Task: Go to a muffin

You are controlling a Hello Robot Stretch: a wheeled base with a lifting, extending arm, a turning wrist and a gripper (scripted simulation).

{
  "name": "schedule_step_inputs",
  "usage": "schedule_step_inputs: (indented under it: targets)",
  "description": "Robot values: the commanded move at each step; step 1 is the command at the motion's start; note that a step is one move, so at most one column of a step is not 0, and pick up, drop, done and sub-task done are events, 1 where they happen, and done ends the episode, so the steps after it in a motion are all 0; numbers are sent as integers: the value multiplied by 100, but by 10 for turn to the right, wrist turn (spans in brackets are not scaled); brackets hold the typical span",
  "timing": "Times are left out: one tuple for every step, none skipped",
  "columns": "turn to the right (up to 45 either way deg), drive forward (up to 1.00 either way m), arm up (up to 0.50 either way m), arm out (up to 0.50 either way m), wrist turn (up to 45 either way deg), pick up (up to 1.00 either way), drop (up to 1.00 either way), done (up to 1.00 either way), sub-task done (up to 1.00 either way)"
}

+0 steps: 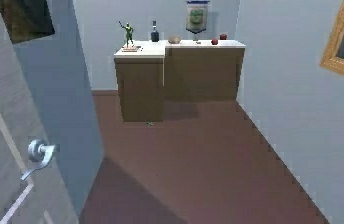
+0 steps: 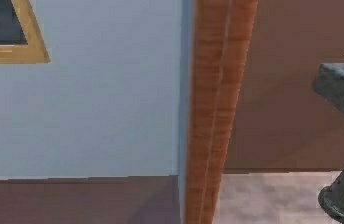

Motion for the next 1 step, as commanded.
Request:
schedule_step_inputs:
  targets:
    - [60,0,0,0,0,0,0,0,0]
